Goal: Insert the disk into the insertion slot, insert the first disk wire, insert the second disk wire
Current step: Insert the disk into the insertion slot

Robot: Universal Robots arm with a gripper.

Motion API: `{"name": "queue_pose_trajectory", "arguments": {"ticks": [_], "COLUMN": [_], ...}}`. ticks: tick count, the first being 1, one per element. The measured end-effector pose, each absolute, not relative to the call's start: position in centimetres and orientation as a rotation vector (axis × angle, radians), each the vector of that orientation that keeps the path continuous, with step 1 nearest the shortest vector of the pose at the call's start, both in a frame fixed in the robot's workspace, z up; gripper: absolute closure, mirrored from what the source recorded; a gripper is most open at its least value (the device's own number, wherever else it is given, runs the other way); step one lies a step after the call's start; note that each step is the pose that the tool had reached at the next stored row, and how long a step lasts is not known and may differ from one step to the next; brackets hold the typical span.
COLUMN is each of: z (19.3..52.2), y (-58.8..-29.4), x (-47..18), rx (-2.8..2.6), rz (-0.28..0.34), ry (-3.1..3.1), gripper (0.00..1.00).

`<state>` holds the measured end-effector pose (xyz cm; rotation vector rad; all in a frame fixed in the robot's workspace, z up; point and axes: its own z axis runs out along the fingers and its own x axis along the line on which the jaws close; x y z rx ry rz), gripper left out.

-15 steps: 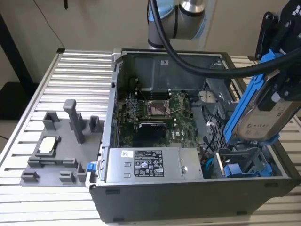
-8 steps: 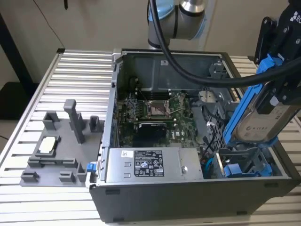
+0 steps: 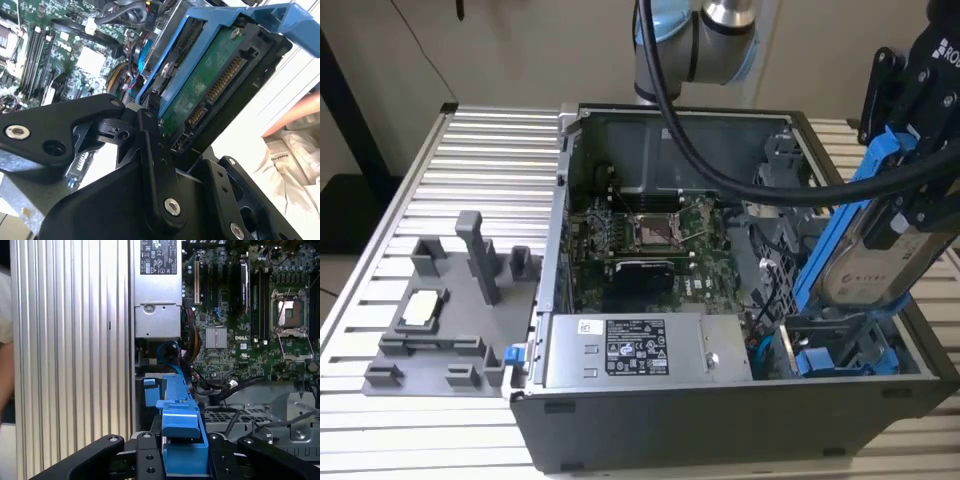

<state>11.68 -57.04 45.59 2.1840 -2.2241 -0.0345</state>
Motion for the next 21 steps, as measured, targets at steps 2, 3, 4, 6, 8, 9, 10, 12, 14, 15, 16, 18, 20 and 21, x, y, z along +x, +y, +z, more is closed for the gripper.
{"name": "queue_pose_trajectory", "arguments": {"ticks": [2, 3, 4, 6, 8, 9, 10, 12, 14, 15, 16, 18, 20, 21], "z": [45.4, 45.3, 45.2, 45.1, 44.9, 44.9, 44.8, 44.7, 44.6, 44.5, 44.5, 44.4, 44.2, 44.1], "y": [-57.0, -57.0, -57.0, -57.1, -57.1, -57.1, -57.1, -57.1, -57.1, -57.1, -57.1, -57.1, -57.1, -57.1], "x": [11.7, 11.7, 11.7, 11.8, 11.8, 11.8, 11.8, 11.9, 11.9, 11.9, 12.0, 12.0, 12.0, 12.0], "rx": [2.184, 2.184, 2.184, 2.184, 2.185, 2.185, 2.185, 2.186, 2.186, 2.187, 2.187, 2.188, 2.189, 2.189], "rz": [-0.035, -0.035, -0.035, -0.036, -0.036, -0.037, -0.037, -0.039, -0.04, -0.041, -0.042, -0.043, -0.045, -0.045], "ry": [-2.224, -2.224, -2.224, -2.225, -2.225, -2.225, -2.225, -2.226, -2.226, -2.227, -2.227, -2.228, -2.228, -2.229], "gripper": [0.67, 0.67, 0.67, 0.67, 0.67, 0.67, 0.67, 0.67, 0.67, 0.67, 0.67, 0.67, 0.67, 0.67]}}
